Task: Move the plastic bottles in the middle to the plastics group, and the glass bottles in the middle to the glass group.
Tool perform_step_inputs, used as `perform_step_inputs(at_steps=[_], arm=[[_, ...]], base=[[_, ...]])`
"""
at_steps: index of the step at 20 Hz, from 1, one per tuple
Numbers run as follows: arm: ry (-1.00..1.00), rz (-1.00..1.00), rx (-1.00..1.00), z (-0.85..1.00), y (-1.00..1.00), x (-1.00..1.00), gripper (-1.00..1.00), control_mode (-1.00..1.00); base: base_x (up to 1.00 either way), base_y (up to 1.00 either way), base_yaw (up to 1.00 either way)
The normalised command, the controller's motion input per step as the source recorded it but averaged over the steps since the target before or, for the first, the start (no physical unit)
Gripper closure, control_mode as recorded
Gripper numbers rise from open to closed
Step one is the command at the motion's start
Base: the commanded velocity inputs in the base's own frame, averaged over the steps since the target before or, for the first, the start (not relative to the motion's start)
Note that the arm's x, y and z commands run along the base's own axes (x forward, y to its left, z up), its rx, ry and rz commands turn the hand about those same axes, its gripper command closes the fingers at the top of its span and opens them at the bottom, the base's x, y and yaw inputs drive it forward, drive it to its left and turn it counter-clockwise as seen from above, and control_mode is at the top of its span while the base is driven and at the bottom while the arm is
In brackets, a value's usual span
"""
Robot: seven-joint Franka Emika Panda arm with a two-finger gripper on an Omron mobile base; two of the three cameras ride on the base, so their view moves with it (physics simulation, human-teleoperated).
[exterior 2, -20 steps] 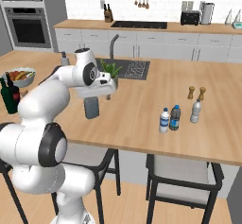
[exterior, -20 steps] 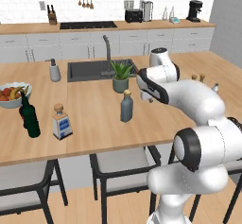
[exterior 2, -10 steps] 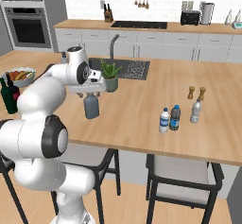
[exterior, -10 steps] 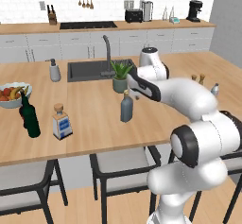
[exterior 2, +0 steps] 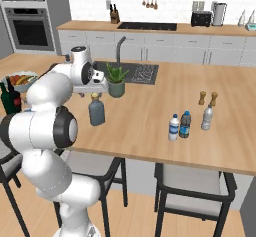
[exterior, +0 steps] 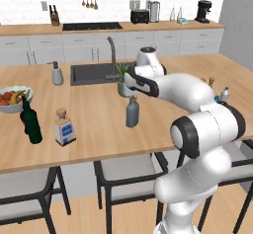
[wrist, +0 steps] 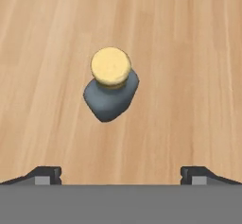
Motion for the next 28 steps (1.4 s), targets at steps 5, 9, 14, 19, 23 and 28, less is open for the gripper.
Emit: perform_step_inputs(at_steps=[5, 9, 14, 19, 23, 28], arm=[[0.0, 0.0, 0.12, -0.09, 0.22, 0.28, -1.0, -1.0], [0.0, 0.0, 0.05, -0.17, 0.11, 0.3, -1.0, -1.0], [0.0, 0.0, 0.0, -0.15, 0.01, 0.24, -1.0, -1.0], [0.0, 0.0, 0.0, -0.15, 0.03, 0.13, -1.0, -1.0], [0.0, 0.0, -0.01, -0.21, 0.0, 0.07, -1.0, -1.0], [0.0, 0.0, -0.05, -0.09, 0.0, 0.15, -1.0, -1.0]], base=[[0.0, 0.0, 0.0], [0.0, 0.0, 0.0], [0.0, 0.0, 0.0], [0.0, 0.0, 0.0], [0.0, 0.0, 0.0], [0.0, 0.0, 0.0]])
